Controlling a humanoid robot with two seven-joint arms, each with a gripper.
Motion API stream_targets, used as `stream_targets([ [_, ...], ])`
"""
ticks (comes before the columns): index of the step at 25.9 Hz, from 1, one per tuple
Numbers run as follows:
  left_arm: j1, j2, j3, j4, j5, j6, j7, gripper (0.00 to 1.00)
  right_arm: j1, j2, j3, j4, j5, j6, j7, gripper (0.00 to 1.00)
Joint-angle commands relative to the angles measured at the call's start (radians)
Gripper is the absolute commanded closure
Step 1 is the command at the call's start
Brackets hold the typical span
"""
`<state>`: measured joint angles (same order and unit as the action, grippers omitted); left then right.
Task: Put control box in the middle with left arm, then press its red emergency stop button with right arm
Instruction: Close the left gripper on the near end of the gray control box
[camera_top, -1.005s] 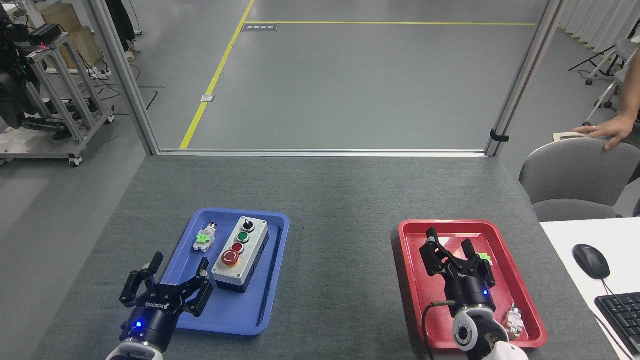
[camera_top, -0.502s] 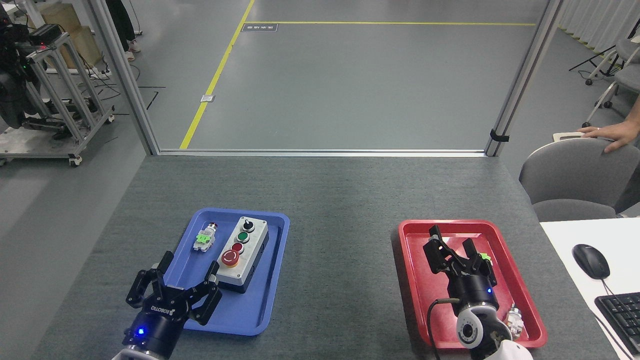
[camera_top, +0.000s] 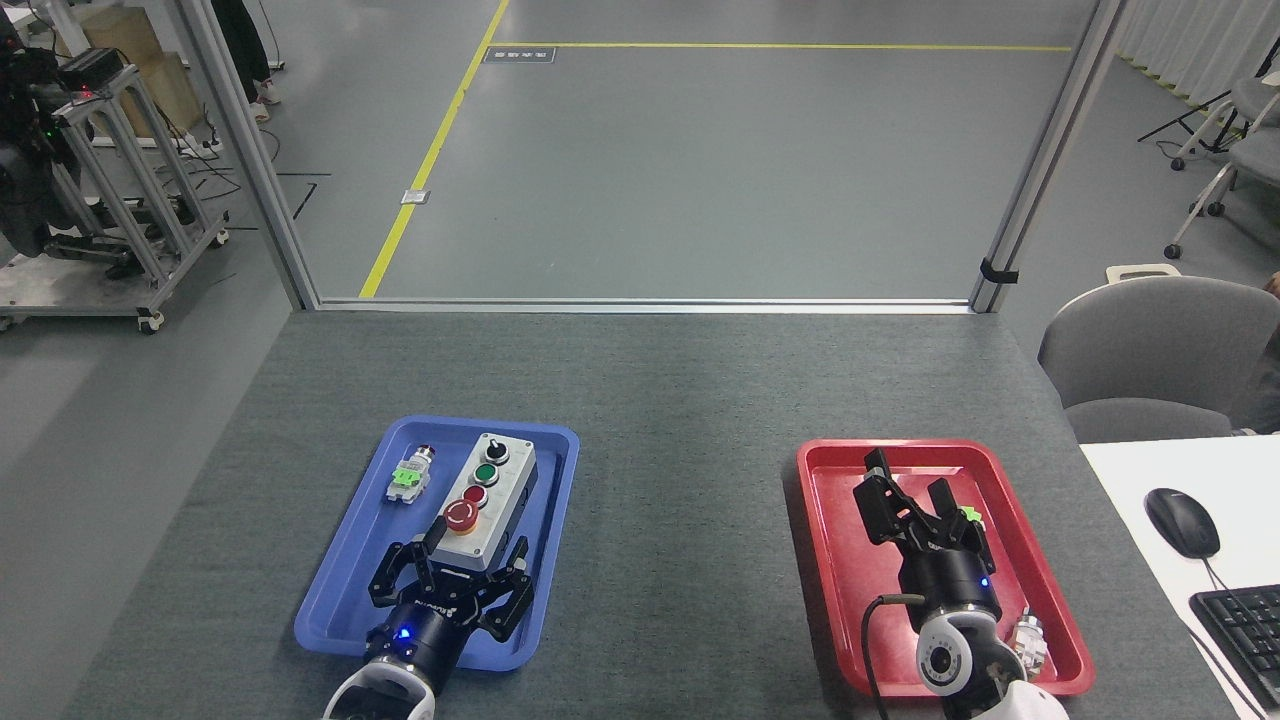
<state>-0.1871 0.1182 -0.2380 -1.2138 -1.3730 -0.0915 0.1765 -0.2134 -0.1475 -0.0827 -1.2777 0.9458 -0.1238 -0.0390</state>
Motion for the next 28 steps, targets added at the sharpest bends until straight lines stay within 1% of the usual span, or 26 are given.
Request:
stream_targets([
  [1, -0.026, -0.002, -0.007, 0.049, 0.0, 0.012, 0.0, 0.01, -0.001, 0.0, 0.0, 0.0, 0.001, 0.001, -0.001, 0.0],
  [7, -0.114, 0.0, -0.007, 0.18, 0.0, 0.018, 0.006, 0.01, 0.0, 0.003, 0.001, 0.0, 0.002, 0.0, 0.001, 0.0],
  [13, -0.129, 0.001, -0.007, 0.214, 0.0, 0.016, 0.011, 0.01, -0.001, 0.002, 0.001, 0.001, 0.002, 0.001, 0.001, 0.0],
  [18, -0.181, -0.003, -0.007, 0.301, 0.0, 0.016, 0.011, 0.01, -0.001, 0.008, 0.001, 0.001, 0.004, 0.001, 0.001, 0.0],
  [28, -0.196, -0.011, -0.009, 0.376, 0.0, 0.013, 0.014, 0.01, -0.004, 0.005, 0.0, 0.001, 0.004, 0.001, 0.001, 0.0],
])
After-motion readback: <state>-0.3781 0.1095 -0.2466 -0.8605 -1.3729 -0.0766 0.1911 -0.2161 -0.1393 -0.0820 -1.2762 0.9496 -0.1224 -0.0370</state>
